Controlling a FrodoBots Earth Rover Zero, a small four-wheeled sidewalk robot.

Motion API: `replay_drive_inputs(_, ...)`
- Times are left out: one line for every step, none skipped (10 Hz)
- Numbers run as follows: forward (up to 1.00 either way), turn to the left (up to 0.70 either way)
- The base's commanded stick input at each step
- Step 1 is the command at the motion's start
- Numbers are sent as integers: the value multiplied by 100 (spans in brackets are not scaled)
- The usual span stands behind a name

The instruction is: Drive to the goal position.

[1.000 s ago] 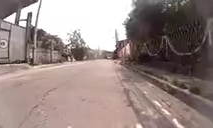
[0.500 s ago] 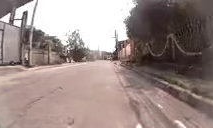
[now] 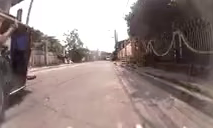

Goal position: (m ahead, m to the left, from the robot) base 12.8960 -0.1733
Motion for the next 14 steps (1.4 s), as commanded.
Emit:
replay_drive_inputs(100,0)
replay_drive_inputs(100,0)
replay_drive_inputs(100,0)
replay_drive_inputs(100,0)
replay_drive_inputs(100,0)
replay_drive_inputs(100,0)
replay_drive_inputs(100,0)
replay_drive_inputs(100,0)
replay_drive_inputs(100,0)
replay_drive_inputs(100,0)
replay_drive_inputs(100,0)
replay_drive_inputs(100,0)
replay_drive_inputs(100,0)
replay_drive_inputs(100,0)
